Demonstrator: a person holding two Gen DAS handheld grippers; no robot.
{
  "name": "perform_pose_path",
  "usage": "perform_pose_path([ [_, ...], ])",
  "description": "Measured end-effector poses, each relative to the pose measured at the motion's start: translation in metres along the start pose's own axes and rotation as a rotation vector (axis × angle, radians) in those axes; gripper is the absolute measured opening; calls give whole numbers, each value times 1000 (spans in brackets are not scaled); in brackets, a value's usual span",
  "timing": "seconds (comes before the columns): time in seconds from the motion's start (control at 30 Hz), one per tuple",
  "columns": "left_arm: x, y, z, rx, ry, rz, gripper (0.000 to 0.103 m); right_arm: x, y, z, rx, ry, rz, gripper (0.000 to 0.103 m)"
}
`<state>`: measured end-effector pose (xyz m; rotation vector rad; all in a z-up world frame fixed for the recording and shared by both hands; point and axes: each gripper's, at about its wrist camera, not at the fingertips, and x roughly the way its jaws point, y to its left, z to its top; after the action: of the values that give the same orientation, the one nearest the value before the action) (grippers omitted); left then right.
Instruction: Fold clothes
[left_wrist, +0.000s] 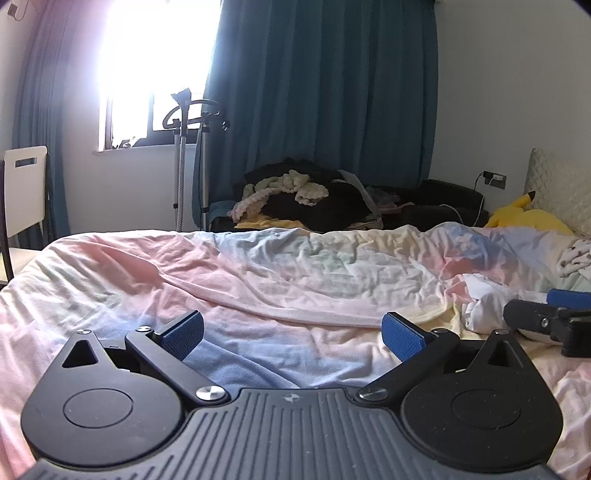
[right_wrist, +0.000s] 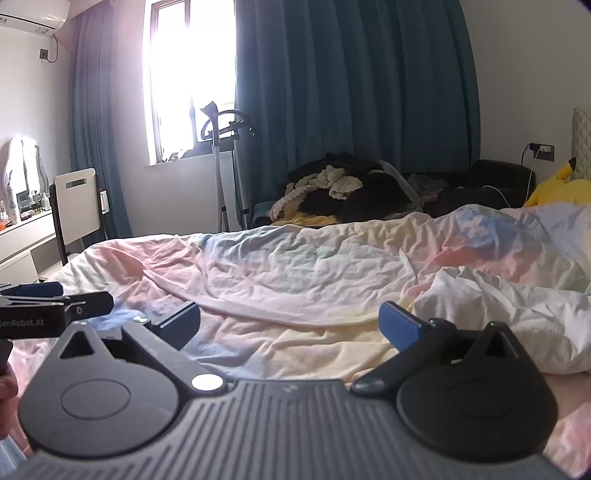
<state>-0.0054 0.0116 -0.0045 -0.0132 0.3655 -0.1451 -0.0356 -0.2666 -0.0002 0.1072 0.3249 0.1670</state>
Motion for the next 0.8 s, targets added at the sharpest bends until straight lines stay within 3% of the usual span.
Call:
perform_pose_path([
  [0.8,0,-1,-2,10,19,0,103,1,-1,-1,13,11,-19,103],
])
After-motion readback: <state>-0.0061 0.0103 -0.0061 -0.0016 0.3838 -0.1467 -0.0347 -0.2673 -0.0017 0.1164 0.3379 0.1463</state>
